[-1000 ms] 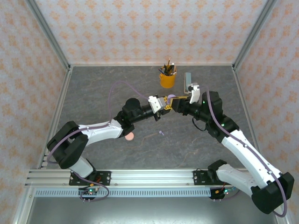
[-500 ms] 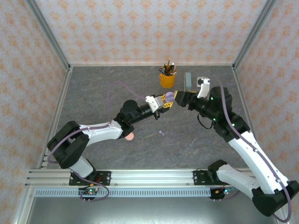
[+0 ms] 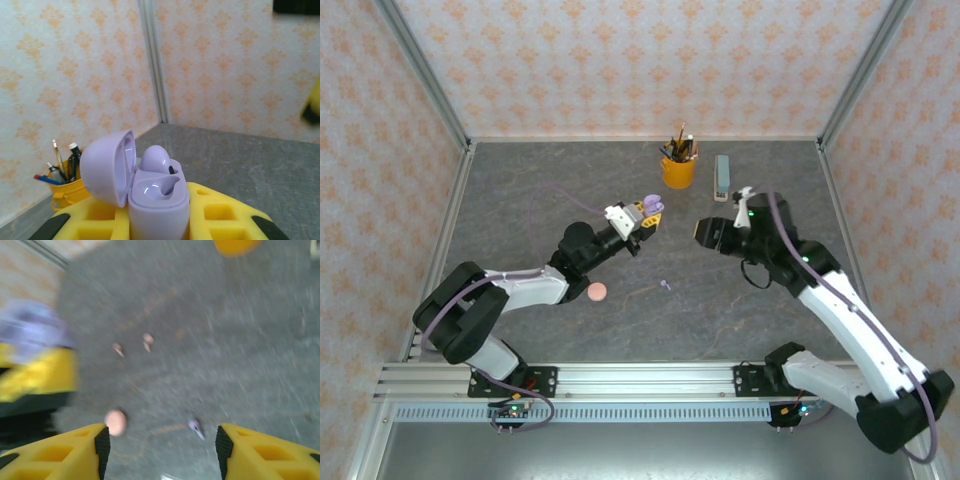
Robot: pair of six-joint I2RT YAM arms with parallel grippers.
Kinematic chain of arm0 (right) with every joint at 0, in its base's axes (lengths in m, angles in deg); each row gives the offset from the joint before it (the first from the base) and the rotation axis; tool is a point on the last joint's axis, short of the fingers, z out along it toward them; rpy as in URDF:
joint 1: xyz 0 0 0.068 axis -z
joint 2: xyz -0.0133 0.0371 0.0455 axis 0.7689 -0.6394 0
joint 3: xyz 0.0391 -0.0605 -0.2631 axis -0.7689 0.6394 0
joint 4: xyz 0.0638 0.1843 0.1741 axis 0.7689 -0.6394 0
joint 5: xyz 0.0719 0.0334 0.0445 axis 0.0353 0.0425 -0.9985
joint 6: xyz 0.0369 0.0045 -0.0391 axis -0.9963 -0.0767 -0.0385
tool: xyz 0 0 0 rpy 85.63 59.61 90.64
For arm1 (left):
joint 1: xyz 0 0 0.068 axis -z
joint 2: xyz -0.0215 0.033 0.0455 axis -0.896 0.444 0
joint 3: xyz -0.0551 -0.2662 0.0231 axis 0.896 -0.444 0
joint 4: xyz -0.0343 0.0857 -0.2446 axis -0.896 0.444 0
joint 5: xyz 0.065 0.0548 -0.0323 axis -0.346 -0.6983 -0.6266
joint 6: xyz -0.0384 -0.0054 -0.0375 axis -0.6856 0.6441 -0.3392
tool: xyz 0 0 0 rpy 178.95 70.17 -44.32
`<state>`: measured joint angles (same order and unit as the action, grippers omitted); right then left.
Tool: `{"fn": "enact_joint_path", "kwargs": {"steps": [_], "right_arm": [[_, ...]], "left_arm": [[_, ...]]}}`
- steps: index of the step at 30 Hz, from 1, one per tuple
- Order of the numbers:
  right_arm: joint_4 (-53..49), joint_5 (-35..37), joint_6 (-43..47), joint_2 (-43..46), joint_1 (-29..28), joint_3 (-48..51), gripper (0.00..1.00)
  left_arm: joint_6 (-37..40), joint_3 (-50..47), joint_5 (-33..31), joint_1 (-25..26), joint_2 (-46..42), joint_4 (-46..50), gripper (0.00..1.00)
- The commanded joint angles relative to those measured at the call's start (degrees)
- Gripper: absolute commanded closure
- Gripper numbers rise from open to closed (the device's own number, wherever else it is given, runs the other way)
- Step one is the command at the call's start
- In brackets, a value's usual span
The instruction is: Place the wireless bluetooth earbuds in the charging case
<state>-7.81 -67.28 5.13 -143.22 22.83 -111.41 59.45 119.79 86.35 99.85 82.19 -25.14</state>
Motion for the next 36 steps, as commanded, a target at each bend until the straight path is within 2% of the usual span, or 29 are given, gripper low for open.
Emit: {"fn": "enact_joint_path", "kwargs": {"steps": [1,6,16,25,36], "right_arm": [[-2.5,-1.9,0.5,-4.9,-1.0,2.5,0.42],[-1.2,-2.9,3.0,-15.2,-3.6,2.9,0.45],[-2.4,-1.6,9.1,-34.9,-8.8,-4.1,0.49],[-4.5,0.7,11.6,-44.1,-11.7,-10.5,0.5],[-7.0,2.9,13.9,-49.4,-13.5,-13.8,0.57]], "left_arm": [[-1.3,-1.9,-2.8,-1.1,-4.3,-5.3,1.0],[-1.6,-5.0,-4.0,-2.7,-8.5,-5.1,1.0],[-1.5,-7.8,-4.4,-3.3,-13.6,-3.2,1.0],[-0.9,-8.3,-4.4,-3.4,-15.4,-1.8,1.0],[-0.7,-8.3,-4.3,-3.4,-15.4,-2.0,1.0]]}}
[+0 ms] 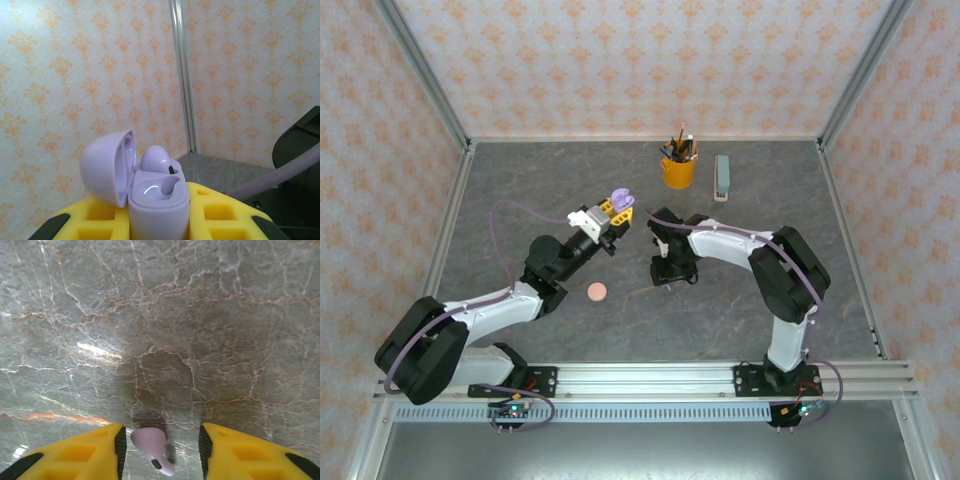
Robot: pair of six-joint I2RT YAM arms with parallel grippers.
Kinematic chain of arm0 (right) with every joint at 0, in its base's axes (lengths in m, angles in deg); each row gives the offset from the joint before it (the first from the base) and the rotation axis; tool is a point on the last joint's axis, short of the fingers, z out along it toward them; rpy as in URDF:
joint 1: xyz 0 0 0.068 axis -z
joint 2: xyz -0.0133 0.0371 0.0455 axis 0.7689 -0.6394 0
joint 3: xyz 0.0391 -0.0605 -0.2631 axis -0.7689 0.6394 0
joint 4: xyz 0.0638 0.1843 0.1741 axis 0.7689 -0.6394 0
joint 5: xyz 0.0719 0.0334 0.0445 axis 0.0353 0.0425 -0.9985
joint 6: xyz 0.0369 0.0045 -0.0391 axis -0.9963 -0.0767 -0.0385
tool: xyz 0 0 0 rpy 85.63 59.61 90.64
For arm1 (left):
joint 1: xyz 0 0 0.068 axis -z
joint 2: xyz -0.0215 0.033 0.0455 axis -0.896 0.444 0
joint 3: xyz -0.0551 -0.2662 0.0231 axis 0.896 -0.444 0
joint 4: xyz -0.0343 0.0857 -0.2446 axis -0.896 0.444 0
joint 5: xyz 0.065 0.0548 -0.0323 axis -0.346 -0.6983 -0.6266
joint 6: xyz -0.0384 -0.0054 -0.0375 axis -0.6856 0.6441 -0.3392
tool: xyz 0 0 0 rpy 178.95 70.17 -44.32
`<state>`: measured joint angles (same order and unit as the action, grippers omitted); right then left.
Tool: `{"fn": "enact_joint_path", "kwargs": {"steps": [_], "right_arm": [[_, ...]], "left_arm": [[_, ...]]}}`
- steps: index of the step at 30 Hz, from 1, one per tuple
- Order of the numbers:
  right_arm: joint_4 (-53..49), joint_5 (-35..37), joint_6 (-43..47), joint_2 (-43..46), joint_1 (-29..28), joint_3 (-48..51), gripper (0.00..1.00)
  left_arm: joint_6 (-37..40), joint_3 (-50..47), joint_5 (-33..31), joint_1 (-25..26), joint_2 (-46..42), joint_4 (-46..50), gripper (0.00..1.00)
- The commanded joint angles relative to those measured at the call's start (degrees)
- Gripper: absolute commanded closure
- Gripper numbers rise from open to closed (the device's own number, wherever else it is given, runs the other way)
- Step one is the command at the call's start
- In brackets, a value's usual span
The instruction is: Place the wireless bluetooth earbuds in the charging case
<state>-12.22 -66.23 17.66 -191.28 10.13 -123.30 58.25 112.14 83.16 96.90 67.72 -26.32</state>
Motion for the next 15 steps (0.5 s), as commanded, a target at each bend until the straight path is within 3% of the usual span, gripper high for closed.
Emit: {"fn": "enact_joint_path", "kwargs": {"steps": [1,15], "right_arm": [[-2.7,1.9,1.5,-1.7,-0.9,-2.0,0.58],[-3.2,3.1,1.3,-2.2,-0.9,-1.3,0.74]], "left_arm": [[0.5,-0.6,-1.1,-0.5,-0.8,-0.8,1.0],[0.1,-0.3,-0.9,-0.5,-0.4,-1.1,1.0]]}}
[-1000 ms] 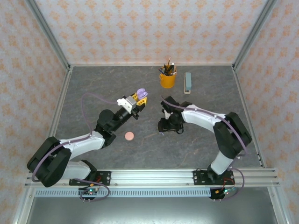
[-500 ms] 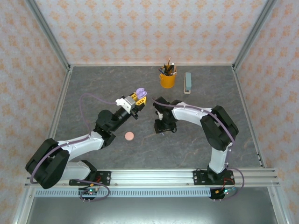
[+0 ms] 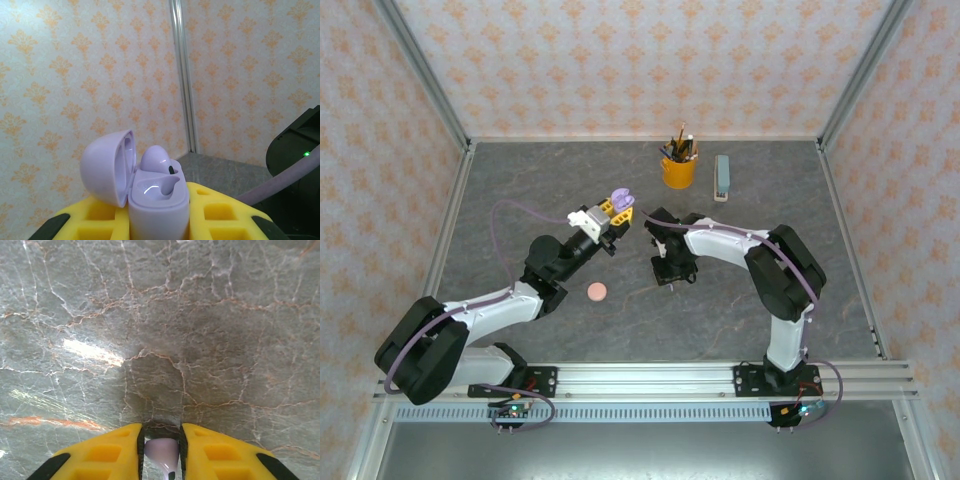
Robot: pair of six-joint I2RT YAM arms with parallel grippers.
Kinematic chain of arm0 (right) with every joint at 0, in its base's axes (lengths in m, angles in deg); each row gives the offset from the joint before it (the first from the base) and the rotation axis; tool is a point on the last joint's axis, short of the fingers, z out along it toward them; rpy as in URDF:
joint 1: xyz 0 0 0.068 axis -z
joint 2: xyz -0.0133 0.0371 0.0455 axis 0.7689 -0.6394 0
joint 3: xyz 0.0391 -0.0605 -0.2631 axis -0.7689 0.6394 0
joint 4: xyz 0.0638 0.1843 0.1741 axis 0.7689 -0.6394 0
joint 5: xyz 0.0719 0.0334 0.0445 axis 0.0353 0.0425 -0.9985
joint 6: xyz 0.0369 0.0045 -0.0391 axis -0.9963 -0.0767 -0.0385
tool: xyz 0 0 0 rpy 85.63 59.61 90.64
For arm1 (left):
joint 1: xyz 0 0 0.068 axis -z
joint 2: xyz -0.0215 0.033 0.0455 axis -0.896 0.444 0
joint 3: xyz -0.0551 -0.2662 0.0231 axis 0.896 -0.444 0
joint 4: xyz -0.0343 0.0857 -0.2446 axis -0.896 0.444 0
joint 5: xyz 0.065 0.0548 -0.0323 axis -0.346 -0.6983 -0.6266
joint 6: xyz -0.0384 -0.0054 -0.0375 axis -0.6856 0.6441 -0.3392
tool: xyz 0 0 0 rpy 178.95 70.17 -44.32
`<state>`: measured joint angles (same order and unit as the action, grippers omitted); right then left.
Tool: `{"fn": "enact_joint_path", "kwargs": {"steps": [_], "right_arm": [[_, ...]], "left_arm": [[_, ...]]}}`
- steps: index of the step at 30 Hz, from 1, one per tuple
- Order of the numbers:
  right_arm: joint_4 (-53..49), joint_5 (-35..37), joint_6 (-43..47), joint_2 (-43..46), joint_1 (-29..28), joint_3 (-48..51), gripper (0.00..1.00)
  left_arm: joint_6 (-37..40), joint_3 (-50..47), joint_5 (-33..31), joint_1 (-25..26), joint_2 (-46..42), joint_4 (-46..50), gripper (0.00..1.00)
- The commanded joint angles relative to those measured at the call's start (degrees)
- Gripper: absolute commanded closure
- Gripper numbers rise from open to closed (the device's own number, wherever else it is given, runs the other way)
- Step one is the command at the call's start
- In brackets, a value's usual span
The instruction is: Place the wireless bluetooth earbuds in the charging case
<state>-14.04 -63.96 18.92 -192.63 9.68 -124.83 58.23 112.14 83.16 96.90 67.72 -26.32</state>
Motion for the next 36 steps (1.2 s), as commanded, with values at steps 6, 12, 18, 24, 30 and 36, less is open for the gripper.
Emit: {"fn": "enact_joint_path", "kwargs": {"steps": [6,12,18,24,30,36], "right_arm": [[-0.9,5.0,-2.4,0.7,-0.5,1.4,0.74],[-0.3,5.0,-3.5,1.6,-0.5,2.5,0.63],[-0.3,4.0,-3.5,2.0,-0.5,3.1,0.65],[-1.0,4.1,-3.3,2.9,-0.5,3.7,0.65],[-1.2,4.5,-3.4,3.8,-0.6,4.9,0.66],[-0.6,4.3,-3.4,3.5,-0.6,5.1,0.67]], "left_arm": [[-0.2,0.1,-0.6,-0.5,0.1,-1.2,1.0],[-0.2,0.0,-0.4,-0.5,0.0,-1.2,1.0],[-0.1,0.1,-0.4,-0.5,0.1,-1.3,1.0],[-0.2,0.2,-0.4,-0.4,0.2,-1.3,1.0],[-0.4,0.3,-0.4,-0.5,0.3,-1.3,1.0],[-0.6,0.6,-0.2,-0.5,0.6,-1.3,1.0]]}}
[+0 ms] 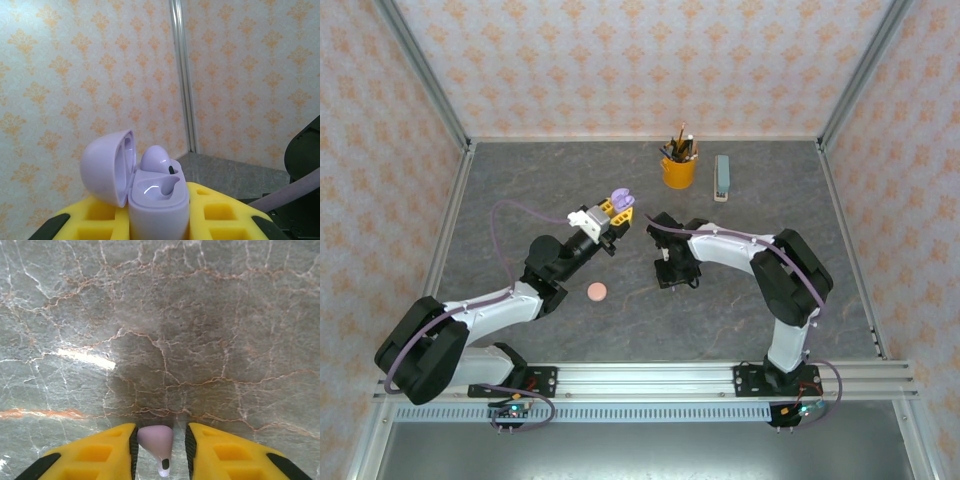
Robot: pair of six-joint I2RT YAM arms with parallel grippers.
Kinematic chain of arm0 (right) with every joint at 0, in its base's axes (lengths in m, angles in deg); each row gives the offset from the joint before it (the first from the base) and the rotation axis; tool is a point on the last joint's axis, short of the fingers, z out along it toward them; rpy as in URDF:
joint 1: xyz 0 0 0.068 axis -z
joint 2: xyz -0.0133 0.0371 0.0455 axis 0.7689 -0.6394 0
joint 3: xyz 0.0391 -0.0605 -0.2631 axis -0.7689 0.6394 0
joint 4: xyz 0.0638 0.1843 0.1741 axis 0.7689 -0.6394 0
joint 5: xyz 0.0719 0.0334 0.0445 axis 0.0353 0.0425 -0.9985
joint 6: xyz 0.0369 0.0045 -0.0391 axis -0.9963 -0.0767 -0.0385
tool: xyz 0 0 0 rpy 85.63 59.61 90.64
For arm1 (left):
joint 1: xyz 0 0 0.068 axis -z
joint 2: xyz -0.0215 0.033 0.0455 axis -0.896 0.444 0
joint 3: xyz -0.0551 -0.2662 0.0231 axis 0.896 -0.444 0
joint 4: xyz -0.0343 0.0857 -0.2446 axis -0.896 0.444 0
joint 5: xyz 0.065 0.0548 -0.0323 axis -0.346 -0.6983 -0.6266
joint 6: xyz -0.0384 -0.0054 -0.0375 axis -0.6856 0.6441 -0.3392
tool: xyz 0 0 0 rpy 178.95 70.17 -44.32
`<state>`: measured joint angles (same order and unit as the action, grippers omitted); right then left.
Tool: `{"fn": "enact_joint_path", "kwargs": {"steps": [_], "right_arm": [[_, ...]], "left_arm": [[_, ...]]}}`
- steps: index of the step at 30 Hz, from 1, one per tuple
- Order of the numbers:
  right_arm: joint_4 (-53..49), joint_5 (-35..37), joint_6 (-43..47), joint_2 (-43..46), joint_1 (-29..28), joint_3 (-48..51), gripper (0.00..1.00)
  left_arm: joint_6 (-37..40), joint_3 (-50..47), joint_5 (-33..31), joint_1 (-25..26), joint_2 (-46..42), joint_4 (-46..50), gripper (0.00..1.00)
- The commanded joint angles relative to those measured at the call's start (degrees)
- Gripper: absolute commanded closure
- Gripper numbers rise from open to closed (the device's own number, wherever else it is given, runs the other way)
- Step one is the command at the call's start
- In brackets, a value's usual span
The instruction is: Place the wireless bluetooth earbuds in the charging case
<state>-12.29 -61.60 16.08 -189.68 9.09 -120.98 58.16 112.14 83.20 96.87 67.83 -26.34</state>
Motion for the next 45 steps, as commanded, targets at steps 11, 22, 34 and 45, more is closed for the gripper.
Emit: {"fn": "enact_joint_path", "kwargs": {"steps": [11,22,34,45], "right_arm": [[-2.6,1.8,-0.2,-0.9,0.0,-0.2,0.79],[-1.3,4.3,-2.0,4.1,0.0,0.8,0.85],[1.3,9.4,-3.9,14.2,0.0,2.9,0.88],[3.8,13.1,-5.1,26.6,0.0,3.7,0.89]], "left_arm": [[-0.5,0.6,-0.3,-0.4,0.7,-1.4,1.0],[-0.6,1.1,0.5,-0.4,0.8,-0.3,1.0],[-0.6,2.3,1.5,-0.4,0.7,1.7,1.0],[-0.7,3.8,2.6,-0.4,1.5,3.1,1.0]]}}
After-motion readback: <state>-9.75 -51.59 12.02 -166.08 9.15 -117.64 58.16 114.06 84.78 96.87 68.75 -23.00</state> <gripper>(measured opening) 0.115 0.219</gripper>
